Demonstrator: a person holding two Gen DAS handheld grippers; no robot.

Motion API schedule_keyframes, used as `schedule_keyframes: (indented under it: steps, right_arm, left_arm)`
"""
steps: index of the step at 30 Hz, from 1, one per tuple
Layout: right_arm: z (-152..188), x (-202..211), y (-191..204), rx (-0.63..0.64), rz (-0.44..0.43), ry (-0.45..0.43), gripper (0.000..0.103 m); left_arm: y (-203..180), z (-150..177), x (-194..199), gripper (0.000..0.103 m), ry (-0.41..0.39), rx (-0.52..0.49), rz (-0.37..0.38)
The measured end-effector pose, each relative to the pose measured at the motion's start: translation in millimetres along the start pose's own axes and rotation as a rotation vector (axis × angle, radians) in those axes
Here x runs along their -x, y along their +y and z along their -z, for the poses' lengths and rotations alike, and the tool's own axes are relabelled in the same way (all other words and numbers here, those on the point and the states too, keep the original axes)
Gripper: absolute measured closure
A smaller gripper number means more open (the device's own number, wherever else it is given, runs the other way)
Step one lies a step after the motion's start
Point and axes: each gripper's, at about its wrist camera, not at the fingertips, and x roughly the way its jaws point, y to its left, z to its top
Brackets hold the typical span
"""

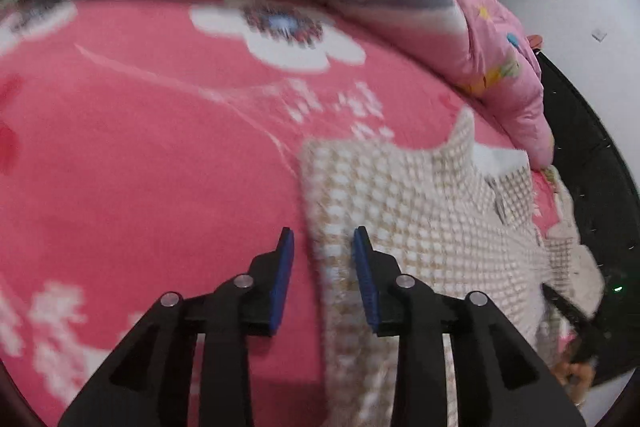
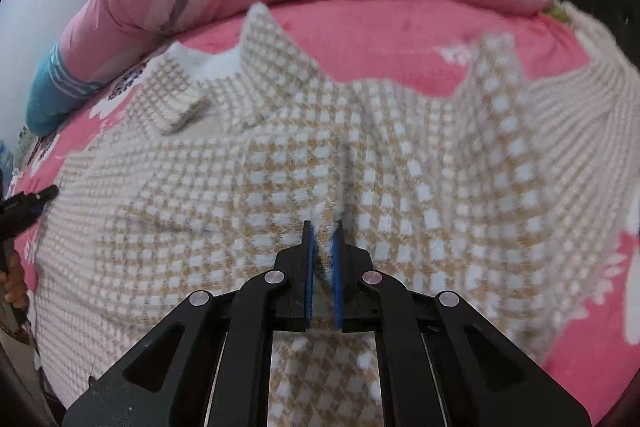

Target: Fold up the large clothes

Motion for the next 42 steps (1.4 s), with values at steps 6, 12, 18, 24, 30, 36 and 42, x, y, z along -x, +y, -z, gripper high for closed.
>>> schedule_keyframes:
  steps: [6,12,18,24,30,36,42]
  right_arm:
    - [-2.4,32.3,31.8,0.108,0.123,-0.156,0.068]
    - [12.3,-33.8,48.1,0.155,-0.024,0.077,0.055]
    - [-14.8,-4.3,46.9,0.138,-0.043,0.021,0.055]
    - [-13.3,-56.5,56.5,0.143,-0.028,0.14,0.048]
    - [-4.1,2.2,37.5,0.096,-0.088,0.042,0.039]
    - [5.8,67.3,-72.0,-0.098,-0.098,-0.073,0.034]
    - [-15.0,78.9,-209.4,-0.374,-0.084,-0.103,0.034]
  left_arm:
    - [-44.4,11.0,41.4,0.073,-0.068,-0.173,0.076]
    - [-55.3,50.0,-29.5,0.068,0.117,-0.194,-0.021]
    - [-63.5,37.5,7.9,0.066,0.037,-0.188,0.03]
    - [-100.0,36.6,-14.9,0.059,0.09,-0.192,-0.007]
    - [-148.5,65.7,-12.5,0.042,0.063,-0.304,-0.031]
    - [-180.2,82.6,-41.5,0.02,0.07,-0.39,-0.086]
    - [-181.1,95.0,-58.2,0.01,0.029,-0.405,-0.149]
